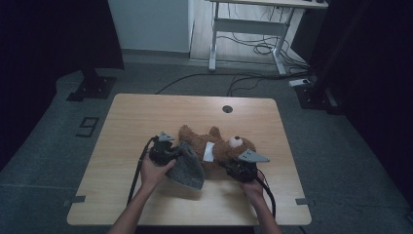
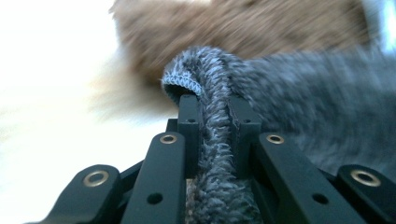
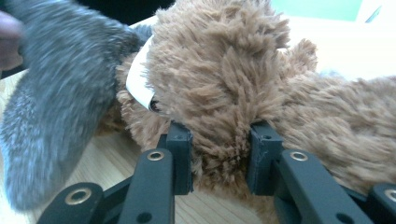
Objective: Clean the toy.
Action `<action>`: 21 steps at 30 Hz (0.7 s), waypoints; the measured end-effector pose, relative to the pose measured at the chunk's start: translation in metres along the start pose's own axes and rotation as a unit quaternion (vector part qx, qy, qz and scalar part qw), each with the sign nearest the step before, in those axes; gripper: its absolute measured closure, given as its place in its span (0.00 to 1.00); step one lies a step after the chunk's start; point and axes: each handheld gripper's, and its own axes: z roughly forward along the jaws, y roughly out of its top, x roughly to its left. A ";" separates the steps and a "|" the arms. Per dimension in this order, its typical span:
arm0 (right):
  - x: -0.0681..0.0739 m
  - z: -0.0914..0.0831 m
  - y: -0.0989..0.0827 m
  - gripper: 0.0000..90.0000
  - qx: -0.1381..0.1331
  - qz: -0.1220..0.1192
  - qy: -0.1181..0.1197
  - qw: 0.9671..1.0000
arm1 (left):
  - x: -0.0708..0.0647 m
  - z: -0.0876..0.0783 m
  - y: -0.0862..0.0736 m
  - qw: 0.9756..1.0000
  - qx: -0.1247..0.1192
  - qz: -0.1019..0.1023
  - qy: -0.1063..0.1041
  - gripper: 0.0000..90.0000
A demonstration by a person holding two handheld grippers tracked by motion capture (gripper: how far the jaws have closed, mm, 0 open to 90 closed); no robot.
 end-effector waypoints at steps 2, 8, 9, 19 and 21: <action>0.000 0.000 0.000 0.76 0.000 0.000 0.001 1.000 | 0.011 -0.002 -0.009 1.000 0.010 -0.006 0.014 0.87; -0.002 0.000 -0.001 0.75 -0.004 0.004 0.002 1.000 | 0.024 -0.022 -0.014 1.000 -0.008 -0.023 0.004 0.87; -0.002 0.000 -0.001 0.76 -0.005 0.004 0.001 1.000 | 0.021 -0.026 -0.011 1.000 -0.015 -0.019 0.000 0.87; -0.001 -0.001 -0.002 0.76 -0.002 0.003 0.001 1.000 | -0.054 -0.029 0.033 0.995 -0.054 0.056 -0.064 0.87; -0.001 -0.001 -0.002 0.75 -0.002 0.005 0.001 1.000 | -0.074 -0.026 0.041 0.992 -0.059 0.071 -0.080 0.87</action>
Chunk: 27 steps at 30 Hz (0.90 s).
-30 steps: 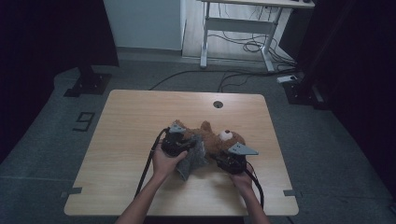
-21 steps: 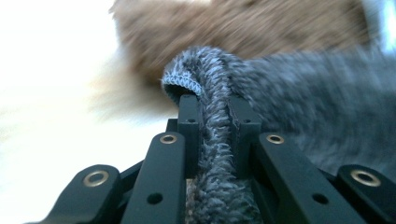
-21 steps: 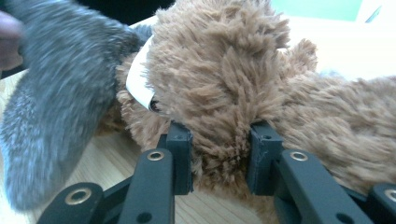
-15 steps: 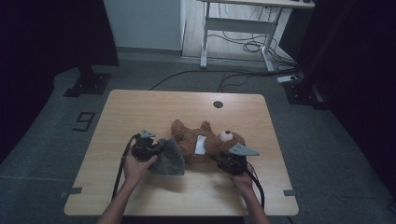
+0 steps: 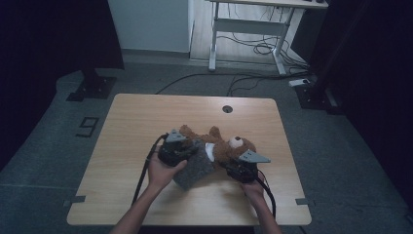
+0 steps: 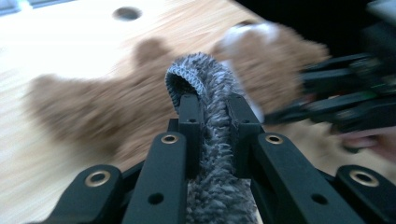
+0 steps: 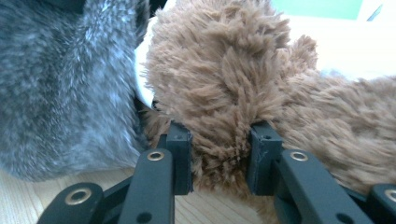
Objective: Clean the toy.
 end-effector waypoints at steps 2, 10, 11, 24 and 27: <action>0.000 0.000 0.000 0.75 0.000 0.000 0.000 1.000 | -0.012 0.007 0.007 1.000 -0.002 0.013 -0.010 0.87; 0.000 -0.001 0.000 0.76 0.003 -0.005 -0.002 1.000 | -0.017 0.041 0.011 0.999 0.032 0.022 0.017 0.87; 0.000 -0.001 0.000 0.76 0.003 -0.004 -0.001 1.000 | -0.013 0.043 0.009 0.999 0.036 0.016 0.020 0.87; 0.000 -0.001 -0.001 0.76 0.002 -0.004 0.001 1.000 | 0.028 0.025 -0.013 0.998 0.039 -0.024 0.050 0.87; 0.000 -0.001 -0.002 0.76 0.002 -0.004 0.003 1.000 | 0.039 0.021 -0.020 0.997 0.043 -0.032 0.063 0.87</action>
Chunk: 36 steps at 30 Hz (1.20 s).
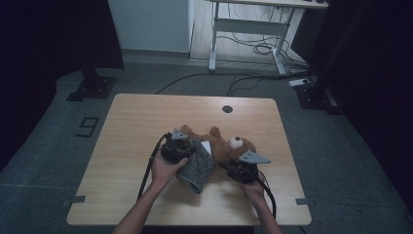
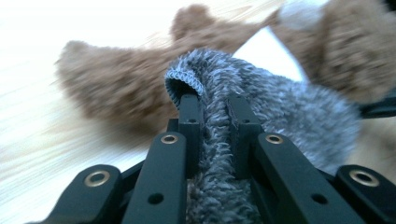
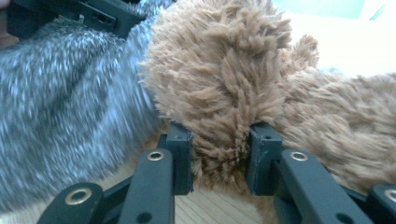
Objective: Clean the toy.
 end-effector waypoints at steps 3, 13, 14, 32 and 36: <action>0.000 0.000 0.000 0.76 0.001 0.000 0.001 1.000 | 0.015 -0.002 -0.008 1.000 0.008 -0.011 0.020 0.87; -0.001 0.000 -0.001 0.76 0.001 0.001 0.004 1.000 | 0.059 -0.011 -0.044 0.996 0.033 -0.062 0.051 0.87; -0.001 0.000 -0.001 0.76 0.001 0.004 0.004 1.000 | 0.059 -0.013 -0.043 0.996 0.028 -0.063 0.049 0.87; 0.001 0.000 -0.002 0.76 0.001 0.007 0.002 1.000 | -0.080 -0.011 0.040 0.992 -0.058 0.088 -0.067 0.87; 0.001 0.000 -0.002 0.76 0.001 0.007 0.001 1.000 | -0.085 0.012 0.044 0.994 -0.038 0.088 -0.057 0.87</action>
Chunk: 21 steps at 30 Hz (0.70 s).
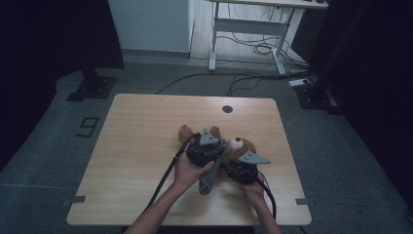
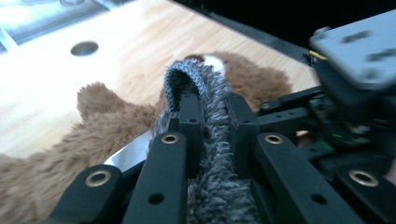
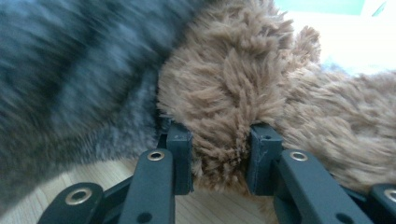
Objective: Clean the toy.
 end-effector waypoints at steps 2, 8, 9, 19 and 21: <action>0.000 0.001 -0.001 0.76 0.005 -0.004 -0.001 1.000 | 0.010 0.010 -0.004 1.000 0.011 -0.018 0.012 0.87; -0.001 0.001 -0.002 0.76 0.004 -0.006 0.000 1.000 | 0.042 0.008 -0.024 0.997 0.019 -0.066 0.021 0.87; -0.001 0.001 -0.002 0.76 0.003 -0.006 0.001 1.000 | 0.047 0.004 -0.028 0.997 0.018 -0.072 0.023 0.87; 0.000 0.000 -0.003 0.76 0.004 -0.005 0.006 1.000 | 0.080 -0.022 -0.063 0.993 0.039 -0.088 0.073 0.87; -0.001 0.000 -0.003 0.76 0.004 -0.006 0.007 1.000 | 0.092 -0.025 -0.076 0.990 0.046 -0.107 0.082 0.87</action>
